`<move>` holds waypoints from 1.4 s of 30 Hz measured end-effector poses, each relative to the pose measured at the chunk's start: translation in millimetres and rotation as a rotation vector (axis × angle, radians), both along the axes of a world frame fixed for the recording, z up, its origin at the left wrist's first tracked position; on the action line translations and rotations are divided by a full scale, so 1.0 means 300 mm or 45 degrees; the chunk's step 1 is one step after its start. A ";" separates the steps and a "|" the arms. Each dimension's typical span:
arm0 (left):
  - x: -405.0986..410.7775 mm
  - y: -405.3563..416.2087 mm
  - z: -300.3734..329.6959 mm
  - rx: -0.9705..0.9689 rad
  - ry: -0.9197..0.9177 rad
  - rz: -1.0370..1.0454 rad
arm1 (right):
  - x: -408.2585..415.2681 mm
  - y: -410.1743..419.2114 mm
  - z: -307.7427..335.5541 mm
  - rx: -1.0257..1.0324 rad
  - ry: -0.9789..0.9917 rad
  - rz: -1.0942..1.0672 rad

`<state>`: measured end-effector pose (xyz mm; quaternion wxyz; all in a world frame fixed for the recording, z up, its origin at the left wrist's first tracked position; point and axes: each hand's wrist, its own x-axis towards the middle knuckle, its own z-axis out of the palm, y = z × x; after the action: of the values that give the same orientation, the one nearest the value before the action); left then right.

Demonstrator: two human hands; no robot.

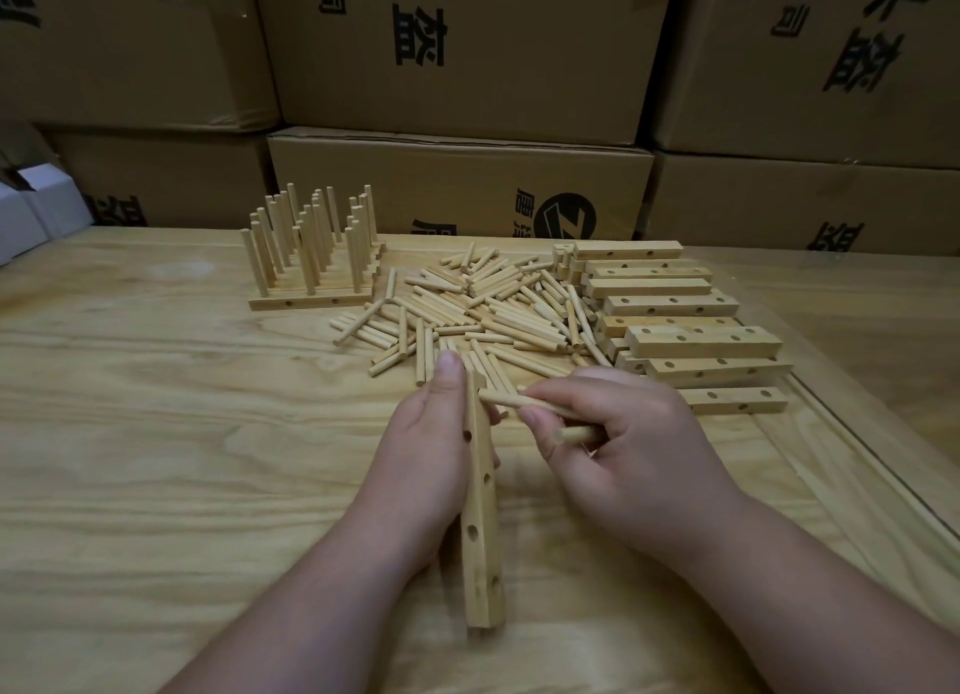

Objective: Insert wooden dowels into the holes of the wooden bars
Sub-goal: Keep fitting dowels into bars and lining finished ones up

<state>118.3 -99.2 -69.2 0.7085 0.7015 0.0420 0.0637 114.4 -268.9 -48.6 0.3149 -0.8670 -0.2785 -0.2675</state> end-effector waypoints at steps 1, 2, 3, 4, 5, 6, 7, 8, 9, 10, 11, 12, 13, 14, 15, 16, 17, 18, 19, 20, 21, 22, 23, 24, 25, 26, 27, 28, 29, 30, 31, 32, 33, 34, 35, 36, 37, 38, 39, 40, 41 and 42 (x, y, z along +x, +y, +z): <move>0.002 0.000 -0.002 0.006 -0.001 -0.004 | -0.001 -0.004 0.014 -0.028 0.030 -0.001; 0.004 0.000 -0.004 0.009 -0.005 -0.017 | -0.001 -0.007 0.029 -0.059 0.073 0.000; 0.006 -0.001 -0.007 0.020 -0.011 -0.035 | -0.001 -0.010 0.045 -0.086 0.123 -0.001; 0.009 -0.001 -0.010 0.040 -0.020 -0.053 | -0.001 -0.013 0.059 -0.106 0.170 -0.010; 0.011 -0.002 -0.014 0.061 -0.033 -0.072 | -0.002 -0.015 0.071 -0.128 0.204 -0.030; 0.012 -0.002 -0.016 0.072 -0.046 -0.091 | -0.004 -0.014 0.082 -0.154 0.220 -0.059; 0.014 -0.003 -0.018 0.074 -0.058 -0.109 | -0.008 -0.010 0.090 -0.181 0.221 -0.087; 0.015 -0.003 -0.020 0.073 -0.066 -0.120 | -0.013 -0.005 0.096 -0.208 0.209 -0.108; 0.017 -0.003 -0.021 0.073 -0.068 -0.123 | -0.017 0.001 0.098 -0.236 0.191 -0.122; 0.017 -0.002 -0.022 0.077 -0.065 -0.122 | -0.021 0.006 0.099 -0.261 0.174 -0.136; 0.018 0.000 -0.023 0.085 -0.060 -0.121 | -0.023 0.009 0.099 -0.276 0.166 -0.150; 0.018 0.002 -0.024 0.098 -0.053 -0.121 | -0.022 0.008 0.099 -0.273 0.178 -0.158; 0.017 0.004 -0.024 0.113 -0.046 -0.121 | -0.019 0.004 0.098 -0.245 0.220 -0.158; 0.017 0.006 -0.024 0.127 -0.041 -0.121 | -0.014 -0.002 0.097 -0.200 0.291 -0.154; 0.016 0.006 -0.024 0.137 -0.038 -0.120 | -0.009 -0.006 0.095 -0.149 0.374 -0.145; 0.015 0.007 -0.024 0.145 -0.040 -0.119 | -0.006 -0.008 0.091 -0.106 0.449 -0.132; 0.014 0.006 -0.024 0.150 -0.046 -0.118 | -0.005 -0.008 0.088 -0.072 0.499 -0.118; 0.014 0.005 -0.024 0.150 -0.053 -0.118 | -0.005 -0.005 0.084 -0.047 0.518 -0.109; 0.015 0.004 -0.024 0.144 -0.059 -0.117 | -0.007 -0.002 0.081 -0.033 0.515 -0.108; 0.015 0.004 -0.023 0.137 -0.062 -0.117 | -0.010 0.003 0.080 -0.033 0.491 -0.117; 0.017 0.003 -0.023 0.129 -0.066 -0.116 | -0.015 0.008 0.080 -0.046 0.447 -0.133; 0.018 0.004 -0.024 0.125 -0.069 -0.113 | -0.019 0.013 0.080 -0.064 0.387 -0.153; 0.019 0.004 -0.025 0.129 -0.071 -0.110 | -0.026 0.019 0.079 -0.090 0.317 -0.177; 0.020 0.005 -0.025 0.137 -0.071 -0.110 | -0.032 0.026 0.079 -0.122 0.252 -0.203; 0.018 0.004 -0.024 0.138 -0.072 -0.113 | -0.037 0.031 0.080 -0.145 0.208 -0.221; 0.015 0.004 -0.022 0.129 -0.074 -0.117 | -0.039 0.034 0.080 -0.150 0.185 -0.225; 0.012 0.003 -0.020 0.118 -0.072 -0.121 | -0.038 0.033 0.078 -0.144 0.185 -0.221; 0.011 0.003 -0.017 0.113 -0.063 -0.123 | -0.034 0.030 0.075 -0.122 0.218 -0.211; 0.013 0.003 -0.019 0.112 -0.050 -0.124 | -0.028 0.025 0.072 -0.074 0.281 -0.192; 0.015 0.004 -0.021 0.110 -0.039 -0.125 | -0.021 0.019 0.068 -0.011 0.355 -0.166; 0.016 0.006 -0.022 0.107 -0.033 -0.125 | -0.015 0.014 0.065 0.045 0.417 -0.139; 0.016 0.007 -0.024 0.109 -0.033 -0.123 | -0.011 0.012 0.063 0.086 0.457 -0.116; 0.016 0.007 -0.025 0.114 -0.036 -0.118 | -0.009 0.012 0.060 0.105 0.477 -0.100; 0.017 0.006 -0.026 0.114 -0.040 -0.112 | -0.009 0.013 0.058 0.110 0.476 -0.094; 0.018 0.005 -0.028 0.112 -0.042 -0.108 | -0.010 0.016 0.056 0.099 0.458 -0.102; 0.020 0.004 -0.029 0.111 -0.045 -0.108 | -0.013 0.019 0.056 0.078 0.434 -0.123; 0.021 0.002 -0.030 0.114 -0.046 -0.115 | -0.017 0.022 0.057 0.044 0.401 -0.150; 0.022 0.001 -0.029 0.114 -0.044 -0.125 | -0.020 0.025 0.059 0.008 0.364 -0.177; 0.021 0.001 -0.027 0.108 -0.040 -0.134 | -0.023 0.028 0.062 -0.025 0.327 -0.197; 0.020 0.002 -0.024 0.104 -0.040 -0.140 | -0.025 0.031 0.065 -0.044 0.307 -0.207; 0.017 0.003 -0.021 0.105 -0.042 -0.144 | -0.026 0.030 0.068 -0.049 0.308 -0.207; 0.013 0.004 -0.017 0.108 -0.043 -0.147 | -0.026 0.028 0.071 -0.039 0.328 -0.197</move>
<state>122.3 -98.2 -74.4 0.6814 0.7309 -0.0133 0.0363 106.7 -260.6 -27.2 0.3133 -0.9177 -0.1723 -0.1734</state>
